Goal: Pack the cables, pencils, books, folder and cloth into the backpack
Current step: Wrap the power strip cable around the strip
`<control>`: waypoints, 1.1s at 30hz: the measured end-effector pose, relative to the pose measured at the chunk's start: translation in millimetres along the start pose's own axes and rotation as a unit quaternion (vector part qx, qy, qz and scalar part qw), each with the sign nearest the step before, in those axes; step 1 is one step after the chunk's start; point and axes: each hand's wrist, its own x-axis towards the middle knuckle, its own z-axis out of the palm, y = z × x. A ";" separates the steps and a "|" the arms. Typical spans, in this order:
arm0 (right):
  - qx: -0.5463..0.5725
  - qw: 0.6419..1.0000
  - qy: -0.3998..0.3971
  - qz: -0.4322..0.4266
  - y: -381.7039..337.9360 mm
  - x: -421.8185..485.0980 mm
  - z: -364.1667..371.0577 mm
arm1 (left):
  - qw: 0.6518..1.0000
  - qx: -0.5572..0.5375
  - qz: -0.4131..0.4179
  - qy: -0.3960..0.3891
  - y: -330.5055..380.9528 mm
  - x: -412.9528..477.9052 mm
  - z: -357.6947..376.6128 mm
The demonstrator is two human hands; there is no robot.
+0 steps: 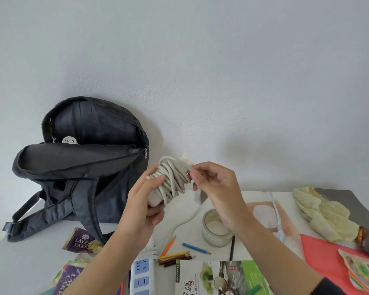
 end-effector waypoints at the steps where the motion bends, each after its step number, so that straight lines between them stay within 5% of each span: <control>1: 0.014 1.000 -0.006 0.003 0.0 -0.4 -1.7 | 1.000 -0.015 -0.012 -0.009 -0.4 -0.5 0.1; 8: 0.072 0.996 -0.028 0.031 0.4 1.3 -9.4 | 0.994 -0.072 -0.039 -0.069 2.4 0.3 -4.7; 18: -0.009 0.991 -0.131 0.016 -7.4 4.3 -10.9 | 0.962 -0.200 -0.167 -0.086 -6.3 -4.7 -11.6; 25: 0.072 0.991 -0.092 0.067 -2.6 4.9 -13.2 | 0.923 -0.249 -0.248 -0.157 -4.0 -4.6 -16.4; 30: 0.081 0.993 -0.061 0.065 -7.2 2.8 -3.6 | 0.917 -0.240 -0.259 -0.185 -5.3 -2.9 -23.9; 33: 0.095 0.983 -0.080 0.135 -17.2 7.2 -5.2 | 0.919 -0.243 -0.244 -0.195 -1.9 -3.1 -31.0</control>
